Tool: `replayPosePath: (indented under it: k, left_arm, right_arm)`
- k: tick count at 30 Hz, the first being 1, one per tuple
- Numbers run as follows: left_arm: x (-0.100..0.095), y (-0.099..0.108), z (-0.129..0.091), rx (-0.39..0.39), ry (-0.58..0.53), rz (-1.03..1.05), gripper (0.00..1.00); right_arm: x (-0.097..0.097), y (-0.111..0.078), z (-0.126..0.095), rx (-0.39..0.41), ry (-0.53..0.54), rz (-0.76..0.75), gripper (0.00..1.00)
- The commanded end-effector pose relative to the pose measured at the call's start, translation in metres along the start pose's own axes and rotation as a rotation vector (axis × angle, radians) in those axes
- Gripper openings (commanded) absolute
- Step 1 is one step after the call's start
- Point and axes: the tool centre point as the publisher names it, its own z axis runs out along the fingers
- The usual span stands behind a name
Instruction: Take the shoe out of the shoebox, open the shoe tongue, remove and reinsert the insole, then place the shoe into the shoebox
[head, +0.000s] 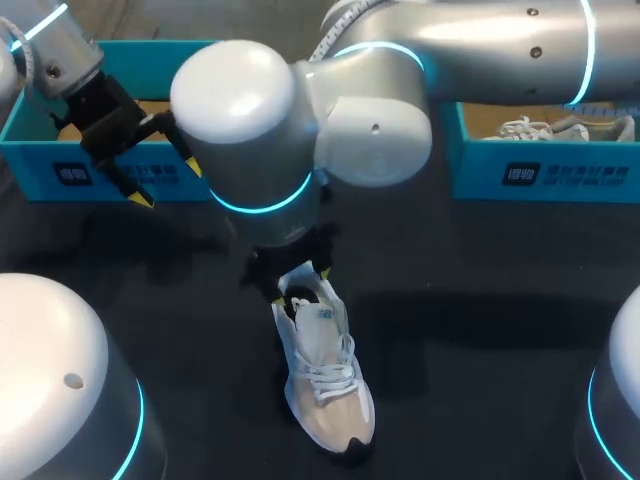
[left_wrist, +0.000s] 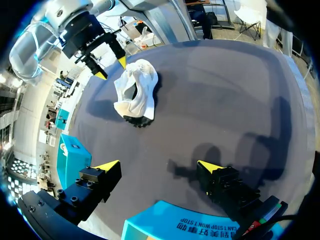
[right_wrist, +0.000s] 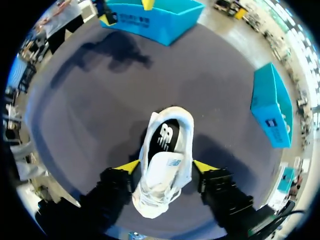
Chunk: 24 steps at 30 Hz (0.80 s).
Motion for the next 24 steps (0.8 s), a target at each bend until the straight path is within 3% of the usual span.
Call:
replayPosePath:
  k: [1,6,8,22,24]
  left_arm:
    - [0.0,-0.001,0.0,-0.003,0.002,0.0,1.0]
    - [0.0,-0.001,0.0,-0.003,0.002,0.0,1.0]
    - [0.0,-0.001,0.0,-0.003,0.002,0.0,1.0]
    - [0.0,-0.001,0.0,-0.003,0.002,0.0,1.0]
    - [0.0,-0.001,0.0,-0.003,0.002,0.0,1.0]
  right_arm:
    - [-0.004,0.002,-0.007,0.014,0.006,-0.048,1.0]
    - [-0.005,0.004,-0.02,-0.021,0.049,-0.145,1.0]
    - [-0.005,0.001,-0.023,-0.081,0.134,-0.304,1.0]
    - [-0.005,0.001,-0.023,-0.081,0.134,-0.304,1.0]
    - [-0.005,0.008,-0.022,-0.082,0.096,-0.402,1.0]
